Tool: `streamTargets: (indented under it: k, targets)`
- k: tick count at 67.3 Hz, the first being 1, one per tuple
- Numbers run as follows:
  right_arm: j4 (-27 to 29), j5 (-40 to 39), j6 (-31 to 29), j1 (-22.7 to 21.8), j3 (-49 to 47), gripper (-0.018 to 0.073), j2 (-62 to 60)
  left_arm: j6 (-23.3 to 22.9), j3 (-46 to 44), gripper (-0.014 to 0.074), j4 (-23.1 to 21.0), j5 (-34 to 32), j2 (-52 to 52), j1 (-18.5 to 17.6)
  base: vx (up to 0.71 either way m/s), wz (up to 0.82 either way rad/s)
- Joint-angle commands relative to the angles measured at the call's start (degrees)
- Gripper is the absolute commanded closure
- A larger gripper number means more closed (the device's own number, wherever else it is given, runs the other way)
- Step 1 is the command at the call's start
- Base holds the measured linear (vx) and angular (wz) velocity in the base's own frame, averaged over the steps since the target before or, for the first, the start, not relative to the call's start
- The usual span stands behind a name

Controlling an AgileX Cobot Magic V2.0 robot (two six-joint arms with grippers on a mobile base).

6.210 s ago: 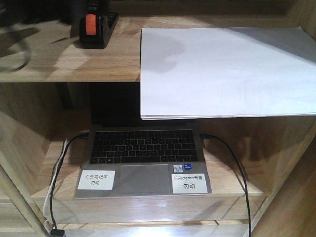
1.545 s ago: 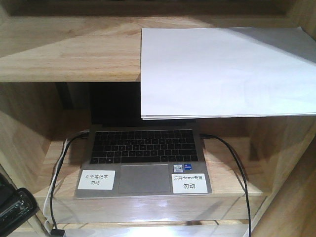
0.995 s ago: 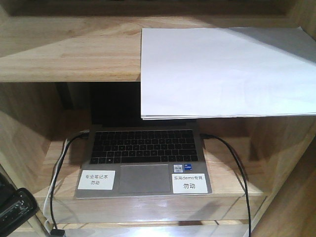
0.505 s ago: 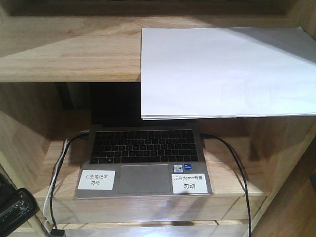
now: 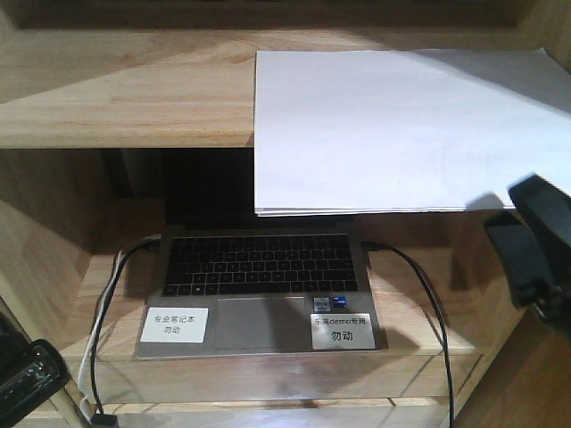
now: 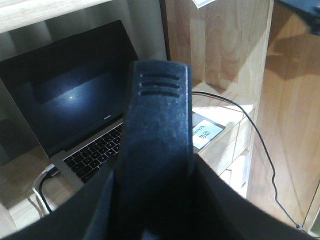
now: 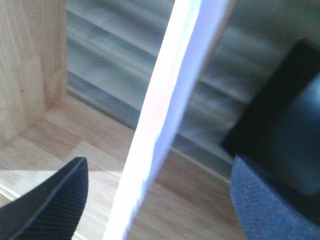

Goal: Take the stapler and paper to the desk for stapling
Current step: 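Move the right gripper to the edge of the white paper stack, then pinch the paper edge with the right gripper and pull it off the shelf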

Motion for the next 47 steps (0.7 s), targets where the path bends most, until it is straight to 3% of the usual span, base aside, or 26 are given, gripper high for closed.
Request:
streamTargets:
  k: [1, 20, 28, 32, 47]
  targets:
    - [0.97, -8.94, -0.33, 0.06, -3.29, -0.0004, 4.43, -0.13, -1.70, 0.0603, -1.60, -6.50, 0.47, -0.27, 0.00, 0.00]
    - [2.76, -14.01, -0.27, 0.06, -8.05, 0.0001, 12.56, -0.13, -1.70, 0.0603, -1.60, -6.50, 0.47, -0.27, 0.00, 0.00]
    - [3.51, -13.87, -0.27, 0.06, -9.06, 0.0059, 13.05, -0.13, -1.70, 0.0603, -1.60, -6.50, 0.47, -0.27, 0.00, 0.00]
    - [3.76, -13.44, -0.27, 0.06, -9.06, 0.0125, 13.05, -0.13, -1.70, 0.0603, -1.60, -6.50, 0.47, -0.27, 0.00, 0.00]
    - [2.98, -13.89, 1.73, 0.06, -8.68, 0.0564, 13.05, -0.13, -1.70, 0.0603, -1.60, -6.50, 0.47, -0.27, 0.00, 0.00]
